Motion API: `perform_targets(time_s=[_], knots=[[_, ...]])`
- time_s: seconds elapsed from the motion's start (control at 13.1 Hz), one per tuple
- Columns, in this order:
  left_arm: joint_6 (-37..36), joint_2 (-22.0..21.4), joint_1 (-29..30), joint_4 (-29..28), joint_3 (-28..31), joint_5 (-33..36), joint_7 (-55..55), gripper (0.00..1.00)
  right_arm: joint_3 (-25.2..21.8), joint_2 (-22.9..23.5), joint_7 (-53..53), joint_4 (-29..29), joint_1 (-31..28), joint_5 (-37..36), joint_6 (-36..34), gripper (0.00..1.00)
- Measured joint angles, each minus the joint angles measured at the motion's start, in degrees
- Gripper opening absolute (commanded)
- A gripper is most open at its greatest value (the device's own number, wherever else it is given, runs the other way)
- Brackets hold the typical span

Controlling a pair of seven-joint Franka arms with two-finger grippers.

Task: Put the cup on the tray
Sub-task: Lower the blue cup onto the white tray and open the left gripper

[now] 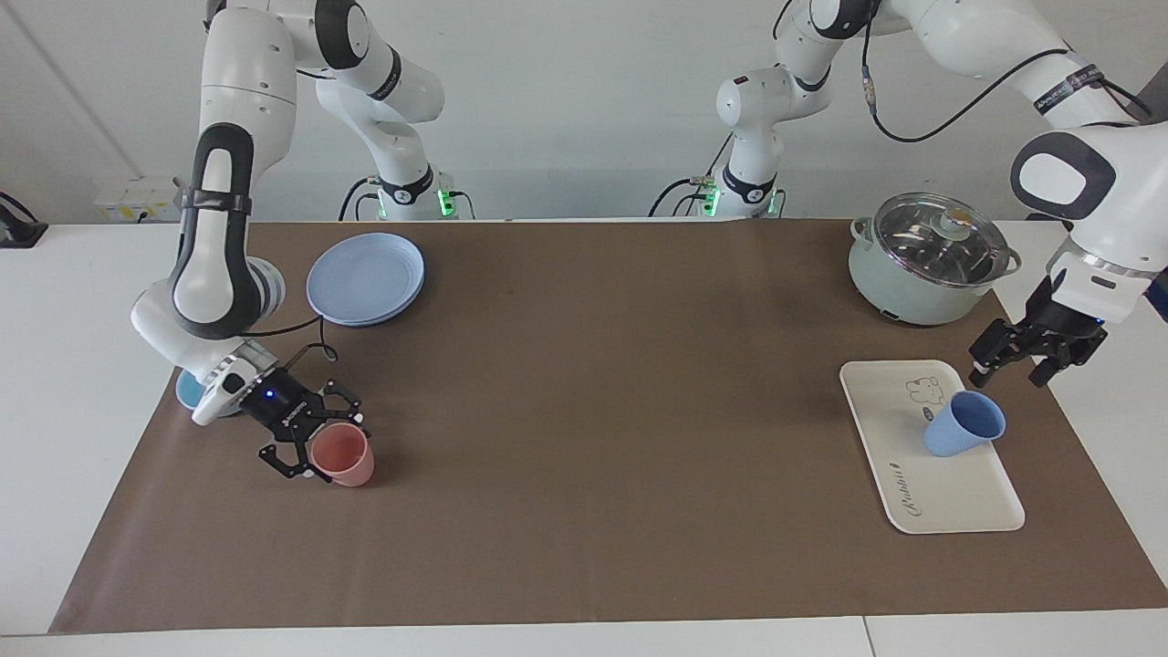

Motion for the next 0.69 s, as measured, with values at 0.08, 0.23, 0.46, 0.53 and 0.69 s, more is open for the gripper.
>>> perform_targets(time_s=[0.08,0.23,0.46,0.53,0.69], knots=[[-4.4,0.02,-2.96,2.41,-0.05,1.63,-3.91,1.0,0.01,-0.19,-0.15,-0.29,0.0,0.07,0.0,0.66],[-10.86,0.01,-7.97,4.91,-0.08,3.0,-10.13,1.0,0.02,-0.28,-0.16,-0.63,0.0,0.91,0.0,1.0],[-16.25,-2.16,-10.35,6.56,-0.18,3.54,-12.15,1.0,0.03,-0.32,-0.16,-0.74,0.0,1.06,0.0,1.0],[-17.98,-4.04,-10.3,6.45,-0.01,3.55,-12.15,1.0,0.03,-0.38,-0.16,-0.74,0.0,1.07,0.0,1.0],[-20.08,-8.4,-9.9,4.53,0.19,3.57,-12.08,1.0,0.07,-0.56,-0.12,-0.68,0.01,1.14,0.0,1.0]])
